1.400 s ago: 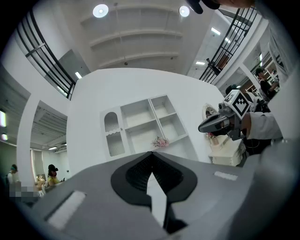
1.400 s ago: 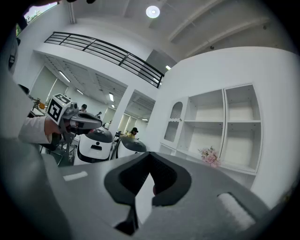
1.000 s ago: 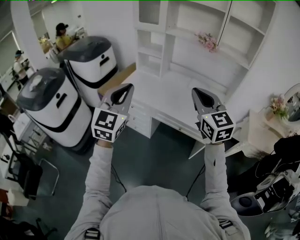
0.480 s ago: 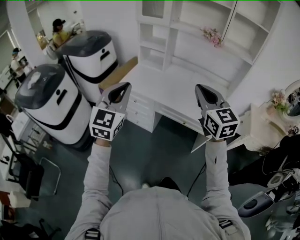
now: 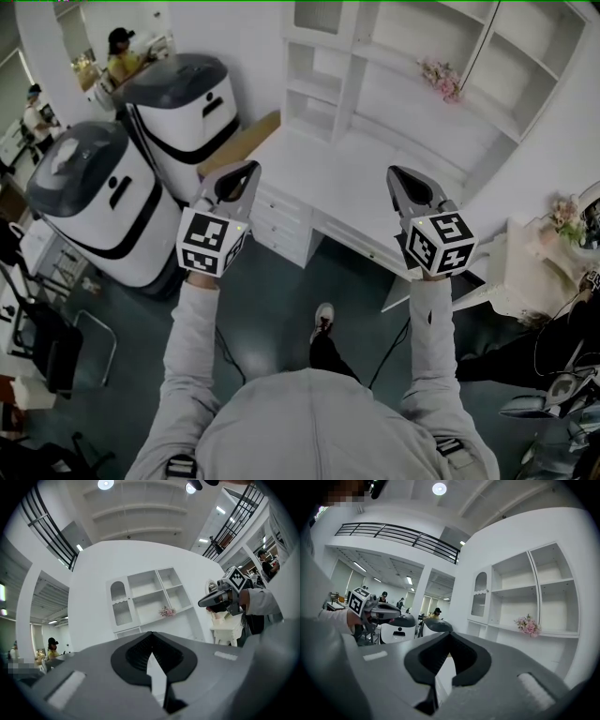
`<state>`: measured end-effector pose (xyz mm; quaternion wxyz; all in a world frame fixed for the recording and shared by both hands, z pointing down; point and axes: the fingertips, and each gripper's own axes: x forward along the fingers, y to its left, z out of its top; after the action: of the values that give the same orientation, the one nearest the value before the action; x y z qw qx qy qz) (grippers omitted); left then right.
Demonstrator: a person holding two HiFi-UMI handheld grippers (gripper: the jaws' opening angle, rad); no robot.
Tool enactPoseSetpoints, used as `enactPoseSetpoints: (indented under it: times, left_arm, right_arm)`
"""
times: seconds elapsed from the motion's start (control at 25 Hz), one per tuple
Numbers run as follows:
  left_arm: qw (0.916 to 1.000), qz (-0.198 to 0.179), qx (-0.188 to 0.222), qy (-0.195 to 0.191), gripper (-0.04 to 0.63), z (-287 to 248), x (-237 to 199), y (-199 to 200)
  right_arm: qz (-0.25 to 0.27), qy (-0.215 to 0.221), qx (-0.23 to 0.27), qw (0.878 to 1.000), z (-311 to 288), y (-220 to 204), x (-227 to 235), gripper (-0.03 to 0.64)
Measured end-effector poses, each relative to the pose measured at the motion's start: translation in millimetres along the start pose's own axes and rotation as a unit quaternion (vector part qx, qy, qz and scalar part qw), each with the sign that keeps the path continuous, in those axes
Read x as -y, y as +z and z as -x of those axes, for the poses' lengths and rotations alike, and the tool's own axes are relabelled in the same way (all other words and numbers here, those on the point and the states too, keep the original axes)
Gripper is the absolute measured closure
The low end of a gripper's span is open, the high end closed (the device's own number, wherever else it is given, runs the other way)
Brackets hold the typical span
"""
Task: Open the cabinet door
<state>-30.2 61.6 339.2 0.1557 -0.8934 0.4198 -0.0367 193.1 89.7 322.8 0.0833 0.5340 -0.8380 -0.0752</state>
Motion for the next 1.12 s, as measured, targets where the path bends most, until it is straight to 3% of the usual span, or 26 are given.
enactPoseSetpoints:
  times: [0.24, 0.52, 0.84, 1.12]
  left_arm:
    - [0.9999, -0.014, 0.006, 0.007, 0.578, -65.2, -22.9, 5.0]
    - [0.9997, -0.009, 0.006, 0.020, 0.578, -150.7, -48.3, 8.9]
    - [0.9994, -0.013, 0.010, 0.029, 0.578, -236.5, -61.8, 12.5]
    - [0.9989, -0.018, 0.007, 0.042, 0.578, -290.0, -72.2, 11.6]
  right_arm:
    - [0.010, -0.004, 0.033, 0.999, -49.2, 7.0, 55.6, 0.617]
    - [0.022, 0.029, 0.036, 0.999, -107.8, 13.5, 114.6, 0.617]
    - [0.041, 0.018, 0.058, 0.997, -154.3, 21.8, 183.7, 0.615]
    - [0.044, 0.044, 0.059, 0.996, -190.8, 18.3, 224.3, 0.615]
